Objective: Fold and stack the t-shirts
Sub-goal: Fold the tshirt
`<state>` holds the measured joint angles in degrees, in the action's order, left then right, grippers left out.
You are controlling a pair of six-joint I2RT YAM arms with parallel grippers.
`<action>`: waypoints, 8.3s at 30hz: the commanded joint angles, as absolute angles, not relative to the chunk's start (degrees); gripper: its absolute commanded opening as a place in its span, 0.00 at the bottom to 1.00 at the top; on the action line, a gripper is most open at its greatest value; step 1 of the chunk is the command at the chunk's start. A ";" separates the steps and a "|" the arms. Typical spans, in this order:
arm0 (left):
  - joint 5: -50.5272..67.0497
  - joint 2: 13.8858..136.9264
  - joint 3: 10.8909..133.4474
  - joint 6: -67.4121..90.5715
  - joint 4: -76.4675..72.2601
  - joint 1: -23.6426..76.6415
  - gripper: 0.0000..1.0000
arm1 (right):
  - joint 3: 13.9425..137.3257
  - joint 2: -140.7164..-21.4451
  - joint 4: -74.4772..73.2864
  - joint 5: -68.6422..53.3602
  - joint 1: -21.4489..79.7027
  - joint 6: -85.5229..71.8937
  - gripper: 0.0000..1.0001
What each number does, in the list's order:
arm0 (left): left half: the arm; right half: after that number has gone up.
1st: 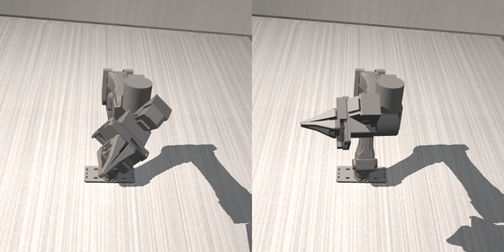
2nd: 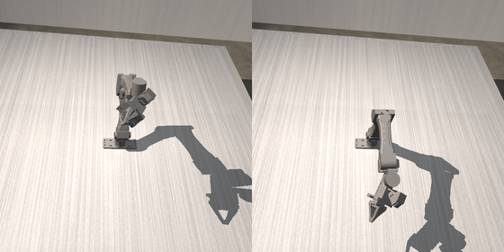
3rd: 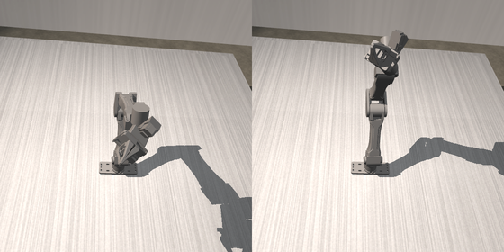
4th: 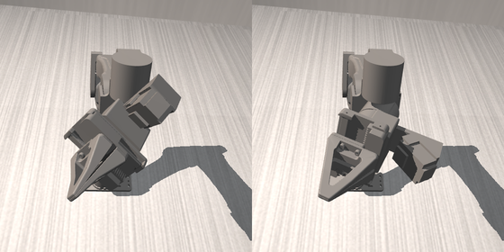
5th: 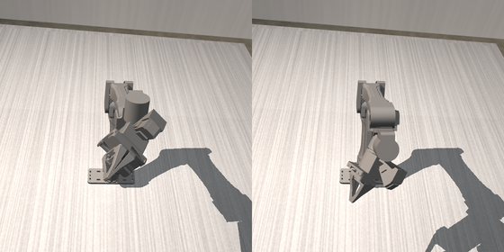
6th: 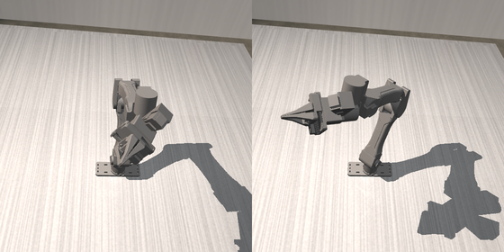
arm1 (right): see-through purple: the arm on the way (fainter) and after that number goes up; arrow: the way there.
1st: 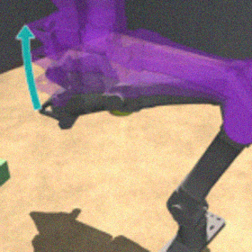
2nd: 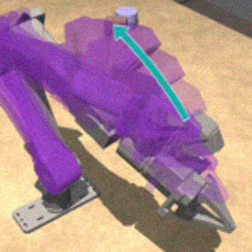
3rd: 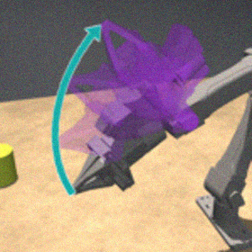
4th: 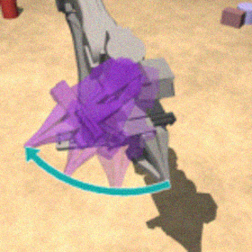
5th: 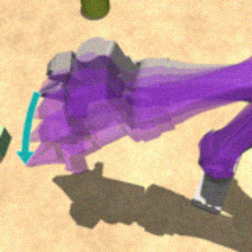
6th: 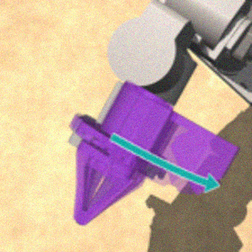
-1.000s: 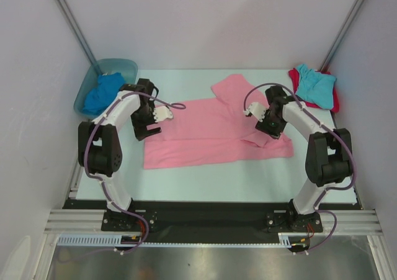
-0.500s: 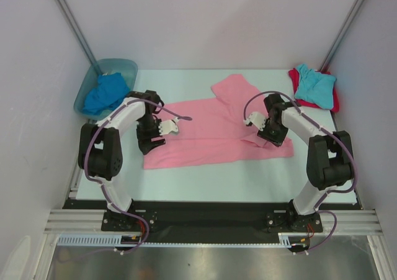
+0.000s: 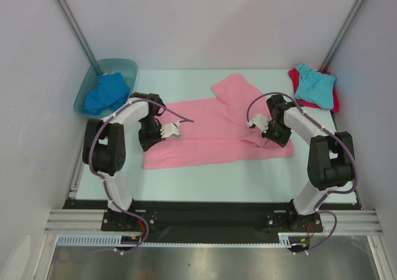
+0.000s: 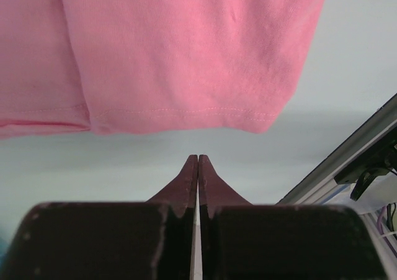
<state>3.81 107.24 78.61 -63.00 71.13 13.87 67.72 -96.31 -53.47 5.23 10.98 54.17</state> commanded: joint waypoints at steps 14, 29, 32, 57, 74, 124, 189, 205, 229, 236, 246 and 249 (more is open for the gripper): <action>7.65 106.79 81.65 -64.07 72.95 16.96 0.00 | 65.40 -95.45 -54.94 3.69 11.34 51.85 0.00; 8.88 109.25 82.62 -64.07 73.21 17.75 0.00 | 62.93 -97.82 -51.24 2.64 9.40 51.06 0.00; 8.62 109.95 82.71 -63.98 73.21 18.02 0.00 | 62.84 -97.56 -51.50 2.72 9.23 51.33 0.00; 5.98 115.75 80.69 -62.40 70.31 19.34 0.00 | 60.82 -104.33 -47.20 2.90 2.02 53.44 0.00; -2.55 117.68 74.36 -61.08 63.90 19.51 0.00 | 59.50 -101.69 -47.37 2.99 0.44 54.40 0.00; -1.40 99.85 84.48 -50.54 62.85 18.02 1.00 | 71.72 -100.28 -40.61 2.02 19.07 44.12 0.25; -1.23 98.70 80.68 -46.67 58.18 17.75 1.00 | 75.85 -104.59 -33.84 8.88 26.98 42.01 0.00; -1.41 98.97 80.33 -45.79 58.10 17.75 1.00 | 79.19 -110.04 -30.94 9.32 28.04 44.29 0.00; -0.53 100.28 78.32 -46.58 57.40 18.28 1.00 | 85.51 -111.61 -15.65 21.17 28.83 38.42 0.56; -0.53 103.97 75.76 -50.18 56.86 19.51 0.86 | 99.04 -122.24 -20.20 21.71 21.89 28.50 0.20; 1.41 108.28 81.74 -49.39 58.71 20.56 0.00 | 106.79 -126.21 -24.96 18.81 17.14 21.80 0.00; 1.49 108.54 82.44 -49.31 59.15 20.92 0.00 | 107.31 -126.30 -26.27 16.27 16.00 19.52 0.00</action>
<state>-0.49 108.90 79.96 -49.52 58.00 20.14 103.98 -127.17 -25.19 18.94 16.38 23.42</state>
